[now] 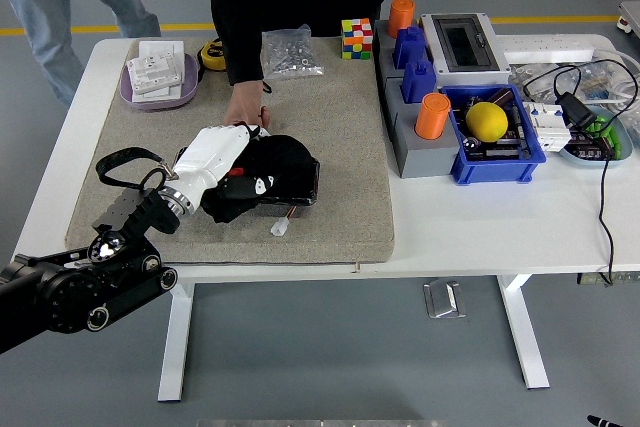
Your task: Pick the rag up,wipe the panel,place it on the desk
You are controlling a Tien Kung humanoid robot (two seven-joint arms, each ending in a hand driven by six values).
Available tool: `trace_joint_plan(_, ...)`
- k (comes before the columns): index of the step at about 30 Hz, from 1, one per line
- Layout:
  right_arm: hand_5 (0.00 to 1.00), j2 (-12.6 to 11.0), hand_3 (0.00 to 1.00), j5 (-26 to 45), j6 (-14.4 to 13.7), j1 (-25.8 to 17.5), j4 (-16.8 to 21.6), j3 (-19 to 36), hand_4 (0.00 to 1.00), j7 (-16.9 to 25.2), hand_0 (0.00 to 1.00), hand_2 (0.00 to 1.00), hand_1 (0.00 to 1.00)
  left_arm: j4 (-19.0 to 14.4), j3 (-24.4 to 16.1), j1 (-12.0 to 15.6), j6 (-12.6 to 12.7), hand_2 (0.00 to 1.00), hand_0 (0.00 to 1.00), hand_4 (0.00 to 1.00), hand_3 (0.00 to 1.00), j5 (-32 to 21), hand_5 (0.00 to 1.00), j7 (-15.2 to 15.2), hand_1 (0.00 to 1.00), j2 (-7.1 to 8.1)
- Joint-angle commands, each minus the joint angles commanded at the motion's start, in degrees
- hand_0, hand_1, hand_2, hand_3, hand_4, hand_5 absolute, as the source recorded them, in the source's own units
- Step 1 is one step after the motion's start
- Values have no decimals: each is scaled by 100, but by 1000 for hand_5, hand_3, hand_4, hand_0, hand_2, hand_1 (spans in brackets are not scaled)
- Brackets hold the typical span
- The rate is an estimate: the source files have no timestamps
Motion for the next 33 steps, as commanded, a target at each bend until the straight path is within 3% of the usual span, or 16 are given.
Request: trace_joint_plan(33, 512, 36, 656, 5, 7, -49, -7, 77, 998, -15, 792, 717, 667, 401, -532, 139, 12, 559, 304, 463, 541, 89, 93, -48, 180, 422)
